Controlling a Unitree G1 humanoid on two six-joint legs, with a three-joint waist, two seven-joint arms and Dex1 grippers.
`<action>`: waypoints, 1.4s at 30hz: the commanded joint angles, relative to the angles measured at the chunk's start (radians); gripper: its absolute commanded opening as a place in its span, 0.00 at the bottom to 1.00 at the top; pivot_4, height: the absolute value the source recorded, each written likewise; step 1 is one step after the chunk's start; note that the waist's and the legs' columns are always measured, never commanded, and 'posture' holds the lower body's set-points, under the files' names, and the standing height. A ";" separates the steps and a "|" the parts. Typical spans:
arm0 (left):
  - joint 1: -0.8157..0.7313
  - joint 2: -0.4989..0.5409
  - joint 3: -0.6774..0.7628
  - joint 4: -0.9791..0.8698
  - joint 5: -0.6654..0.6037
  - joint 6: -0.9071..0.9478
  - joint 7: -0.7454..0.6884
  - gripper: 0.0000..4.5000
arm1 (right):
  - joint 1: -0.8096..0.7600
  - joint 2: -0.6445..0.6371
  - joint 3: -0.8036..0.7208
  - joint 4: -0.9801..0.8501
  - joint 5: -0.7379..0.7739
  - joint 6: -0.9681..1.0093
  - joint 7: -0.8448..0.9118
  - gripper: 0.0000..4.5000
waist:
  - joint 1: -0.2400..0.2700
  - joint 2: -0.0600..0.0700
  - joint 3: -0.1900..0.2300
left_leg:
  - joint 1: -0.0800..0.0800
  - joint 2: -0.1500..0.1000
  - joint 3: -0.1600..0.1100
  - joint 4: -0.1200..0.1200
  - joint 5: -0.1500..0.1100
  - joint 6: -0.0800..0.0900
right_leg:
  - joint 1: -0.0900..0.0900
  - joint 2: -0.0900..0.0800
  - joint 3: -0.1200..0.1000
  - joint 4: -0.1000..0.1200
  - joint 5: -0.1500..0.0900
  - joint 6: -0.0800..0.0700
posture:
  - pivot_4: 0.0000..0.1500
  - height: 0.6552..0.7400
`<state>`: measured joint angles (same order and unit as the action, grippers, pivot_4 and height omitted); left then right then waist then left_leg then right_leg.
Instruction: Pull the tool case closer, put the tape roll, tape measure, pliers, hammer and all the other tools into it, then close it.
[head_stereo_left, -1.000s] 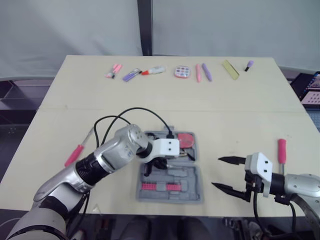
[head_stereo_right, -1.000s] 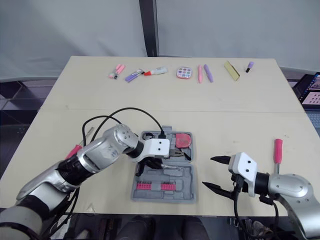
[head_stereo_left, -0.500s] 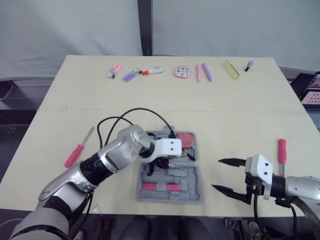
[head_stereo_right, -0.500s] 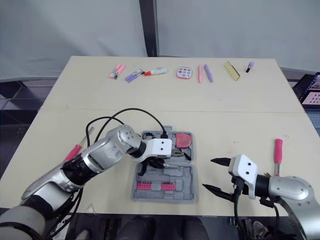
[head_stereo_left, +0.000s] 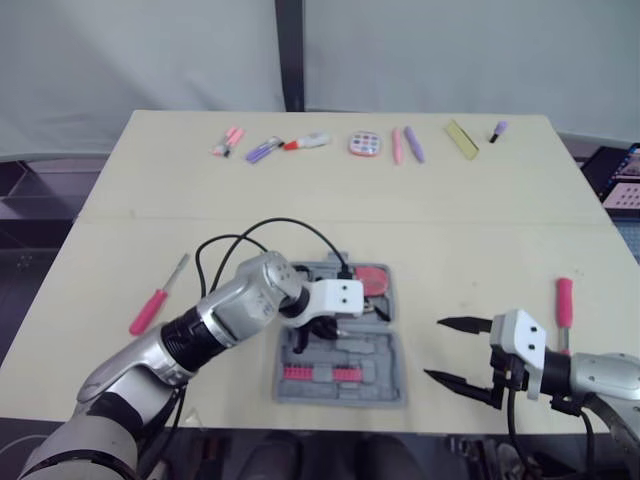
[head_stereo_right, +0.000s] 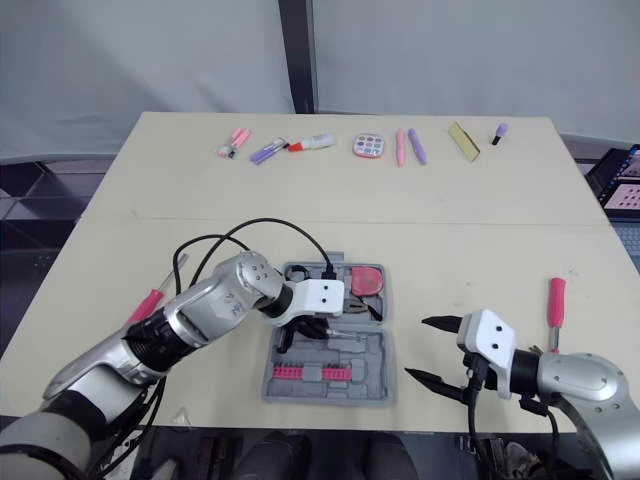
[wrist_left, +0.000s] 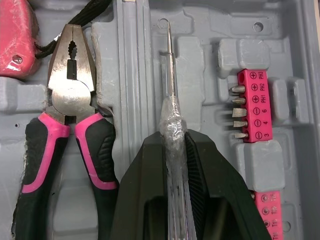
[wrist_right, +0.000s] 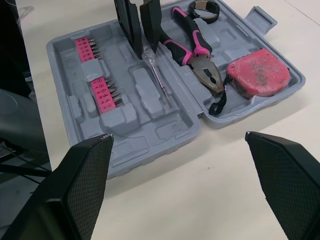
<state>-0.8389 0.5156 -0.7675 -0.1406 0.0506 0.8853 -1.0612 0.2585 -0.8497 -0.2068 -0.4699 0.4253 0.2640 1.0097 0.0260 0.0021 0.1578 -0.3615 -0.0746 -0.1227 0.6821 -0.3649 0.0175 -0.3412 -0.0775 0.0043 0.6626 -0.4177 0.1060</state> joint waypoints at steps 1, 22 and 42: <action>-0.009 -0.007 0.021 -0.009 0.001 0.020 0.003 0.35 | 0.004 0.000 -0.036 -0.035 0.014 -0.004 -0.007 1.00 | 0.000 0.000 0.000 | 0.000 0.000 0.000 0.000 0.000 0.000 | 0.000 0.000 0.000 0.000 0.000 0.000 | 1.00 1.00; 0.229 0.056 0.381 -0.043 -0.213 -0.184 0.001 0.04 | -0.017 0.006 -0.022 -0.025 0.012 -0.004 -0.007 1.00 | -0.002 0.001 0.000 | 0.000 0.000 0.000 0.000 0.000 0.000 | -0.001 -0.001 0.000 0.001 0.000 0.000 | 1.00 1.00; 0.346 -0.072 0.342 0.106 -0.122 -0.544 0.053 0.01 | -0.020 0.007 -0.024 -0.034 0.014 0.004 -0.015 1.00 | -0.002 0.001 -0.001 | 0.000 0.000 0.000 0.000 0.000 0.000 | 0.000 -0.001 -0.001 0.001 0.000 0.000 | 1.00 1.00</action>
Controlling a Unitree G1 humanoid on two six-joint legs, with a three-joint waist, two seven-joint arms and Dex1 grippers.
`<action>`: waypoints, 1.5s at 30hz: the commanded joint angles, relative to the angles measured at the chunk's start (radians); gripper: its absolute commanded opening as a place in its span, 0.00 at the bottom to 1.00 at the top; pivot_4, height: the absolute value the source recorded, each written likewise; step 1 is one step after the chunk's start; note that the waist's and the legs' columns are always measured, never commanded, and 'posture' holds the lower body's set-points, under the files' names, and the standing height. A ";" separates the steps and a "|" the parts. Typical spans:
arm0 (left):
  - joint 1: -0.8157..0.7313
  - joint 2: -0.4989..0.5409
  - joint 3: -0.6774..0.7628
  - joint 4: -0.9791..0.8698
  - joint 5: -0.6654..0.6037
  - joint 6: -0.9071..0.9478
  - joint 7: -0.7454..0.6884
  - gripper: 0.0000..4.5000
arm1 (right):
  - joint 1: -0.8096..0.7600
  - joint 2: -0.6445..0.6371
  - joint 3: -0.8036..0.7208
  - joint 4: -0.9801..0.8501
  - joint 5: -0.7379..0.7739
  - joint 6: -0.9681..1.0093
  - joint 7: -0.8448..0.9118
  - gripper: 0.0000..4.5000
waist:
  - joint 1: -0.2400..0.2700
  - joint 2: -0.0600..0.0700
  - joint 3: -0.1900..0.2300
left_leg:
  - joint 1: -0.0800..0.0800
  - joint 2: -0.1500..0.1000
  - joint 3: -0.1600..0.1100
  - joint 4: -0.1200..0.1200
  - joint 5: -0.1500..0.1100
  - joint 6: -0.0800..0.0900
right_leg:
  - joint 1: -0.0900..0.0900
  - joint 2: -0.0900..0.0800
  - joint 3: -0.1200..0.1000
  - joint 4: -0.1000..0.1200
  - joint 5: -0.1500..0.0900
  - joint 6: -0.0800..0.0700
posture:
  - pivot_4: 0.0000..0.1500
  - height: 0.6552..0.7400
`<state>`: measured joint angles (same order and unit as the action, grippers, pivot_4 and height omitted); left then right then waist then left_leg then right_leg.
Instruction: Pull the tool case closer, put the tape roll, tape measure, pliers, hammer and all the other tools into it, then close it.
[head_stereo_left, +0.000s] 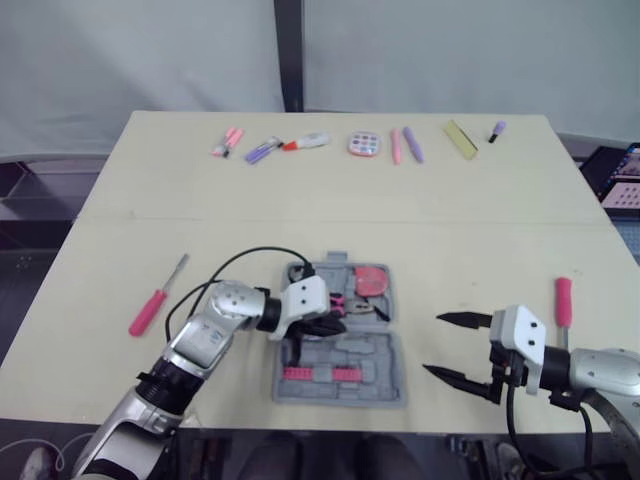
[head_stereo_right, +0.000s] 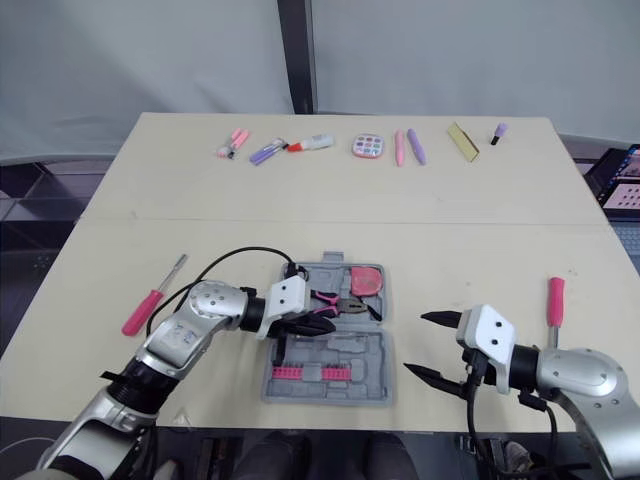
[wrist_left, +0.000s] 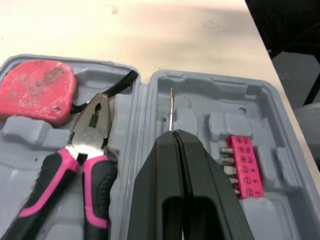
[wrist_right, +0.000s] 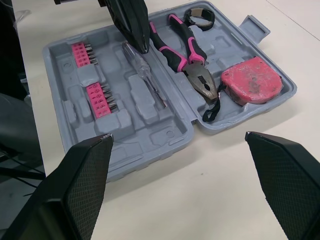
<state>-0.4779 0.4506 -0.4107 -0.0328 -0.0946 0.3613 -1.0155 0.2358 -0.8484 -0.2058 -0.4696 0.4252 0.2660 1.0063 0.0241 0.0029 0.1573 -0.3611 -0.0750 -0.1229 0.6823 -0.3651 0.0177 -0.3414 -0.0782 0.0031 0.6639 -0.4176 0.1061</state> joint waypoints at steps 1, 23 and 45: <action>-0.016 -0.009 -0.016 0.001 0.027 -0.022 0.007 0.01 | 0.003 0.006 -0.025 -0.035 0.015 0.003 -0.013 1.00 | 0.000 0.000 0.000 | 0.000 0.000 0.000 0.000 0.000 0.000 | 0.000 0.000 0.000 0.000 0.000 0.000 | 1.00 1.00; 0.050 0.067 -0.011 -0.006 0.075 0.001 0.001 0.01 | 0.015 0.003 -0.027 -0.033 0.014 -0.004 -0.017 1.00 | -0.001 0.000 0.000 | 0.001 0.000 0.000 0.000 0.000 0.000 | 0.000 0.000 0.000 0.001 0.000 0.000 | 1.00 1.00; 0.029 0.024 0.011 0.013 0.069 -0.013 0.040 0.01 | 0.028 0.008 -0.030 -0.036 0.014 -0.012 -0.018 1.00 | 0.000 0.000 0.000 | 0.001 0.000 0.000 0.000 0.000 0.000 | 0.000 0.000 0.000 0.001 0.000 0.000 | 1.00 1.00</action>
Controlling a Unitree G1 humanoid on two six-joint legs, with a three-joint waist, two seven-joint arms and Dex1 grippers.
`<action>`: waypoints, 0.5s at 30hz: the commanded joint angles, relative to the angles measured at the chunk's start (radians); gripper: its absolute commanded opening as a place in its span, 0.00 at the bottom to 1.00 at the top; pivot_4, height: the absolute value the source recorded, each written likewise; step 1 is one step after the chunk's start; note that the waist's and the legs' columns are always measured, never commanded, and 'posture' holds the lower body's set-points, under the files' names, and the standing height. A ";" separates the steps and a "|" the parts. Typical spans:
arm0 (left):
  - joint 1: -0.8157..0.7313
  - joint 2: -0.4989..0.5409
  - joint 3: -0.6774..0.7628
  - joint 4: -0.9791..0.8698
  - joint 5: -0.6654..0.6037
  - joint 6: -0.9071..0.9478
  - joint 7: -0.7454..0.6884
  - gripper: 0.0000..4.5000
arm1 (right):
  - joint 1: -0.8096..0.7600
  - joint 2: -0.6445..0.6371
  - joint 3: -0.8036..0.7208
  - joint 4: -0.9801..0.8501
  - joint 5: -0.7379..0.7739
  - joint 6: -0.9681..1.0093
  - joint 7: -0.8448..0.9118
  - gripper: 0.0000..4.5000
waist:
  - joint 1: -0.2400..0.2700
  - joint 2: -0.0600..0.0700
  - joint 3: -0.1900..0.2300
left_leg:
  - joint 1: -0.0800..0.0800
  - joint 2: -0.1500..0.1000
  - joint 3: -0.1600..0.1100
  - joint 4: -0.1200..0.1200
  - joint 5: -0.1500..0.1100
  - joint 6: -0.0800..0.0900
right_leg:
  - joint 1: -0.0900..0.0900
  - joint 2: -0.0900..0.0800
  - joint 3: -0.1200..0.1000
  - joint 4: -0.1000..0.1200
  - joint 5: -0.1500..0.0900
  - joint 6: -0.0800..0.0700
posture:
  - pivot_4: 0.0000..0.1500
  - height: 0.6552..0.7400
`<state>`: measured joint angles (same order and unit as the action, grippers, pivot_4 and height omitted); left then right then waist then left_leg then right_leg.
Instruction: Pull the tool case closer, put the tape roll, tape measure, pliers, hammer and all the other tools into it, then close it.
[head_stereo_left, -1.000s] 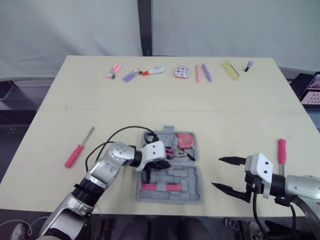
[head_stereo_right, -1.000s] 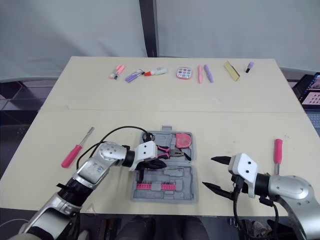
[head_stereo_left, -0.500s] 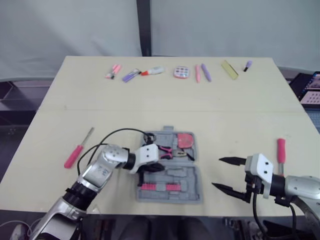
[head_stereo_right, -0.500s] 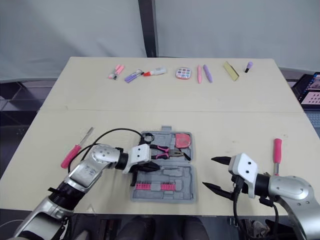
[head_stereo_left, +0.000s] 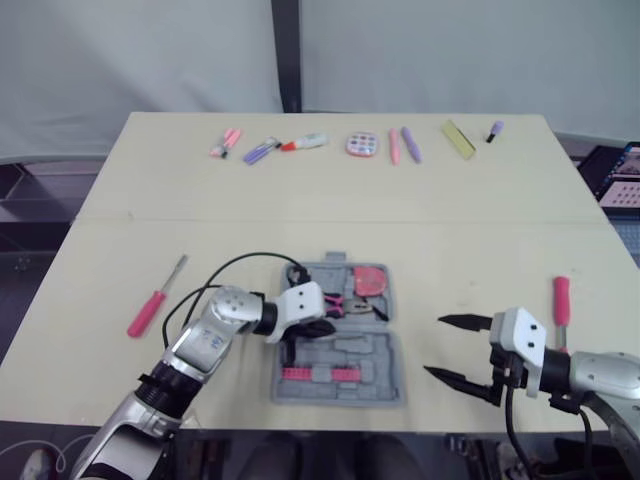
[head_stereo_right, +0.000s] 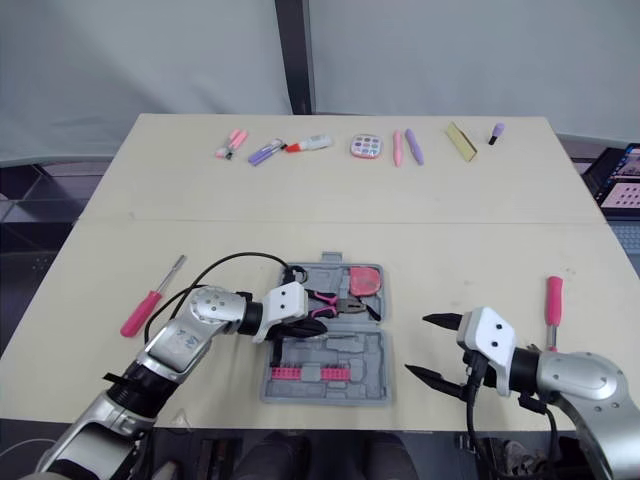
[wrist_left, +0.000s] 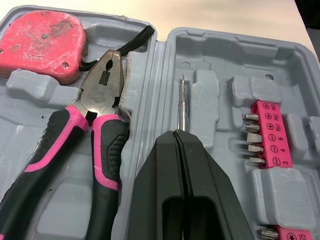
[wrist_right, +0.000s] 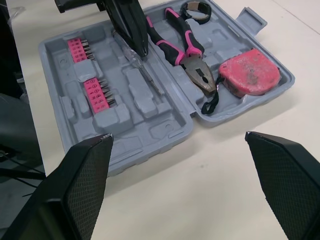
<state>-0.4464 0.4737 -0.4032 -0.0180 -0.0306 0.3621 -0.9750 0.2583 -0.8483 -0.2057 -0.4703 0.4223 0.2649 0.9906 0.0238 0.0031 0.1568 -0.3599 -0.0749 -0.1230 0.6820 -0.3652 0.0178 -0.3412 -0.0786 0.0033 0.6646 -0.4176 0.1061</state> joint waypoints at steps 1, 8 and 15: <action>-0.002 0.003 0.003 0.001 0.006 -0.015 -0.001 0.01 | 0.006 0.008 -0.032 -0.036 0.018 -0.011 -0.002 1.00 | 0.000 0.000 0.000 | 0.000 0.000 0.000 0.000 0.000 0.000 | 0.000 0.000 0.000 0.000 0.000 0.000 | 1.00 1.00; 0.011 0.013 -0.008 0.011 0.018 -0.022 -0.002 0.01 | 0.010 0.010 -0.038 -0.043 0.033 -0.008 0.000 1.00 | 0.001 0.000 0.000 | 0.000 0.000 0.000 0.000 0.000 0.000 | 0.000 0.000 0.000 0.000 0.000 0.000 | 1.00 1.00; 0.025 0.012 -0.020 0.022 0.029 -0.037 -0.001 0.01 | 0.011 0.007 -0.040 -0.045 0.036 -0.007 -0.002 1.00 | 0.000 0.000 0.000 | 0.000 0.000 0.000 0.000 0.000 0.000 | 0.000 0.000 0.000 0.000 0.000 0.000 | 1.00 1.00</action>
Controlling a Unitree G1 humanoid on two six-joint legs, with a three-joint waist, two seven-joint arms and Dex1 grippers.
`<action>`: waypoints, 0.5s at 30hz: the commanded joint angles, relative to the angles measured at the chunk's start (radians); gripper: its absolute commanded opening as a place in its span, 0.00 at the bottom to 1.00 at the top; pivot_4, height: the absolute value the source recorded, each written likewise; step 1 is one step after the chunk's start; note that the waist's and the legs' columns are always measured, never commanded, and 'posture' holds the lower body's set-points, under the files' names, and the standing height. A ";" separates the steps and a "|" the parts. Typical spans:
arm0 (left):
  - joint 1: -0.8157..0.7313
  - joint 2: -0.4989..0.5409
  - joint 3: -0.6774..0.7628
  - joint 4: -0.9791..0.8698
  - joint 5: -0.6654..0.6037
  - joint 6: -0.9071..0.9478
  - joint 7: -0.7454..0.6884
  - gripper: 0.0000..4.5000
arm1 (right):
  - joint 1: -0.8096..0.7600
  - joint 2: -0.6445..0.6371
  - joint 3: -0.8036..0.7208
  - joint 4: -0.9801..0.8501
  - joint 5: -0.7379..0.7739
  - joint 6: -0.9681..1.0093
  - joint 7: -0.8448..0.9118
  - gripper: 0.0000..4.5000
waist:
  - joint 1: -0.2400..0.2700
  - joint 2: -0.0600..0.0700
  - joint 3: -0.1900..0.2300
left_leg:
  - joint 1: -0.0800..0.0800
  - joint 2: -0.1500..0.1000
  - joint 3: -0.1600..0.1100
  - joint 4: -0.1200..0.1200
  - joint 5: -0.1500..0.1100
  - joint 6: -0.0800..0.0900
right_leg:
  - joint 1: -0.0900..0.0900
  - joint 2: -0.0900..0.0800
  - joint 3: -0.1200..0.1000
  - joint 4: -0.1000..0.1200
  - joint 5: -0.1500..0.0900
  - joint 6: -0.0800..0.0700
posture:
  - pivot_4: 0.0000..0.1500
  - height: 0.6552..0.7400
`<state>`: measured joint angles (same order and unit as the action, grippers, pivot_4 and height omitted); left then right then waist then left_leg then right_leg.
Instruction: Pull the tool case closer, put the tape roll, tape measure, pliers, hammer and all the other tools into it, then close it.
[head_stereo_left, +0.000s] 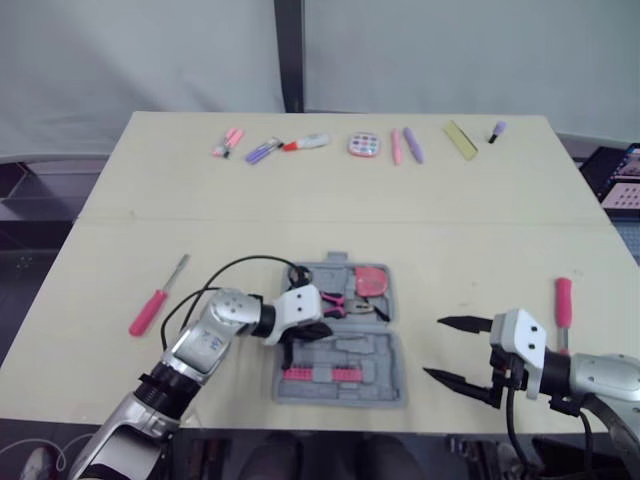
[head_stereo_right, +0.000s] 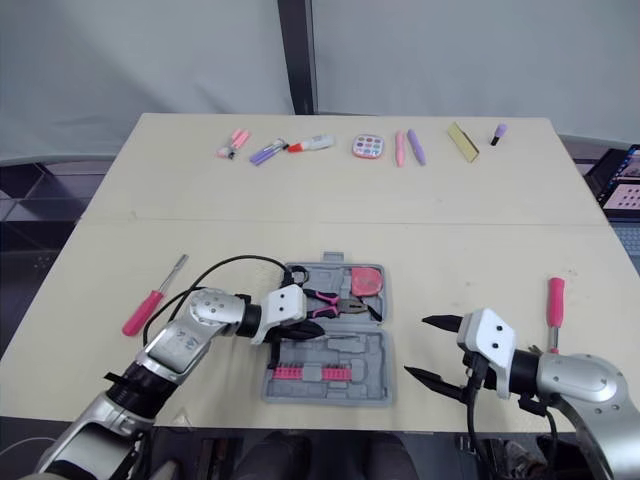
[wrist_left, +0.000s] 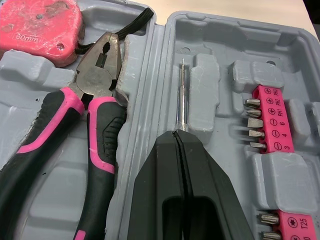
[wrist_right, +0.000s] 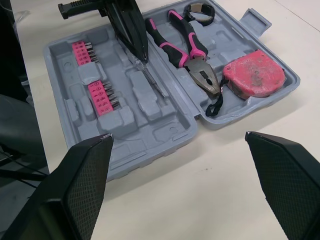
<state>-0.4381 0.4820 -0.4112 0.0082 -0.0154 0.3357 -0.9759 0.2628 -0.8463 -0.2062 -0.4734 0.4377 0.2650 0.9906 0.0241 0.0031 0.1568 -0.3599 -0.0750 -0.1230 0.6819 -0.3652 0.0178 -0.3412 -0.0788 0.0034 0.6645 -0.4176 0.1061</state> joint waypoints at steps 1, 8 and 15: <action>0.019 0.004 -0.013 -0.004 0.015 -0.011 -0.001 0.01 | 0.007 0.005 -0.040 -0.043 0.021 -0.007 -0.002 1.00 | 0.000 0.000 0.000 | 0.000 0.000 0.000 0.000 0.000 0.000 | 0.000 0.000 0.000 0.000 0.000 0.000 | 1.00 1.00; 0.036 0.011 -0.023 0.003 0.030 -0.021 -0.001 0.01 | 0.011 0.001 -0.044 -0.045 0.022 -0.005 -0.004 1.00 | 0.000 0.000 0.000 | 0.000 0.000 0.000 0.000 0.000 0.000 | 0.000 0.000 0.000 0.000 0.000 0.000 | 1.00 1.00; 0.049 0.009 -0.023 0.020 0.037 -0.026 0.003 0.01 | 0.005 0.000 -0.042 -0.043 0.022 -0.002 -0.003 1.00 | 0.000 0.000 0.000 | 0.000 0.000 0.000 0.000 0.000 0.000 | 0.000 0.000 0.000 0.000 0.000 0.000 | 1.00 1.00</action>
<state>-0.4174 0.4819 -0.4120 0.0091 -0.0049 0.3023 -0.9740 0.2669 -0.8465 -0.2082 -0.4841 0.4420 0.2653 0.9906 0.0239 0.0031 0.1566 -0.3596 -0.0750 -0.1231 0.6815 -0.3652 0.0179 -0.3409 -0.0788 0.0034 0.6644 -0.4176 0.1061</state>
